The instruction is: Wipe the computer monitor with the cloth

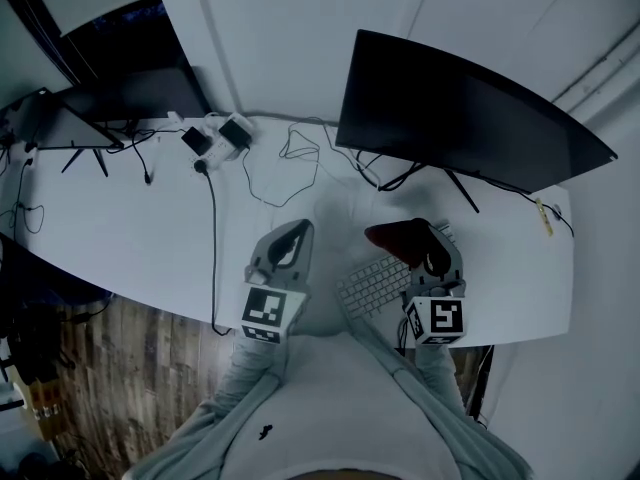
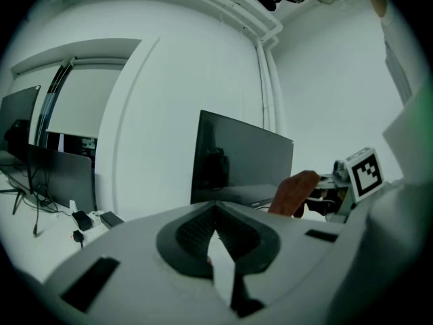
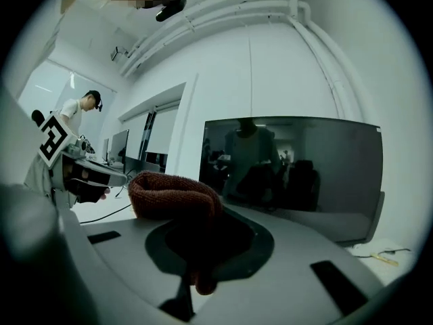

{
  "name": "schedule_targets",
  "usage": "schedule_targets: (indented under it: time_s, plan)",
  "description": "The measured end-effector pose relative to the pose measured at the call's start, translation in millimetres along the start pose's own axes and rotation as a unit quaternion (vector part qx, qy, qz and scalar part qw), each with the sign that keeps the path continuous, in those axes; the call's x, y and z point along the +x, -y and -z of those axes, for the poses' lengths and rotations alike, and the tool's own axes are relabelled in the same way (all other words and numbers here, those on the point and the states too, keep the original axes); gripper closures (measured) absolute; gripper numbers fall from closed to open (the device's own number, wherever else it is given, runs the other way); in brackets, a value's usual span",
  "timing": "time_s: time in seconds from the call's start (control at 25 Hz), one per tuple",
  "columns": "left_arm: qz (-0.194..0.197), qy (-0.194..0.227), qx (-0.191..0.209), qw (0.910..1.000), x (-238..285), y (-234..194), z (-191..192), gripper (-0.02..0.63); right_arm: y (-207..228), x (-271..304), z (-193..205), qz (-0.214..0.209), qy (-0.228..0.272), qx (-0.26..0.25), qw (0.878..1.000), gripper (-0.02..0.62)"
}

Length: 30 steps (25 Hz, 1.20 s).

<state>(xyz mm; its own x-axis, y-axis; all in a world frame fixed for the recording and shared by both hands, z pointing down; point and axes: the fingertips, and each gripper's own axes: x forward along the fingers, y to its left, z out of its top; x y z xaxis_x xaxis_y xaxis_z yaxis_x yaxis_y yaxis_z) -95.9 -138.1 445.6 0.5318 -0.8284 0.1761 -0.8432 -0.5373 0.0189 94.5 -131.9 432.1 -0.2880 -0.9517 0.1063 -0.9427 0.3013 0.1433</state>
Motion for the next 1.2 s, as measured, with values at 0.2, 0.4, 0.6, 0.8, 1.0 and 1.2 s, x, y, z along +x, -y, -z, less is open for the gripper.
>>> schedule_targets:
  time_s: [0.2, 0.4, 0.6, 0.8, 1.0, 1.2]
  plan:
    - [0.007, -0.002, 0.000, 1.0000, 1, 4, 5, 0.586, -11, -9, 14, -0.008, -0.004, 0.035, 0.999, 0.560]
    - [0.012, -0.009, 0.001, 0.9999, 0, 7, 10, 0.586, -22, -11, 17, -0.030, -0.003, 0.031, 0.999, 0.560]
    - [0.019, -0.012, 0.008, 0.9997, -2, 9, 11, 0.584, -27, -13, 14, -0.033, 0.004, 0.042, 0.999, 0.560]
    - [0.020, -0.014, 0.009, 0.9997, -6, 9, 12, 0.586, -28, -16, 13, -0.027, 0.003, 0.046, 0.999, 0.560]
    - [0.018, -0.017, 0.008, 0.9997, -6, 9, 14, 0.585, -28, -20, 14, -0.026, 0.007, 0.064, 0.998, 0.560]
    - [0.019, -0.019, 0.007, 0.9996, -5, 10, 16, 0.586, -24, -23, 14, -0.024, 0.012, 0.084, 0.996, 0.560]
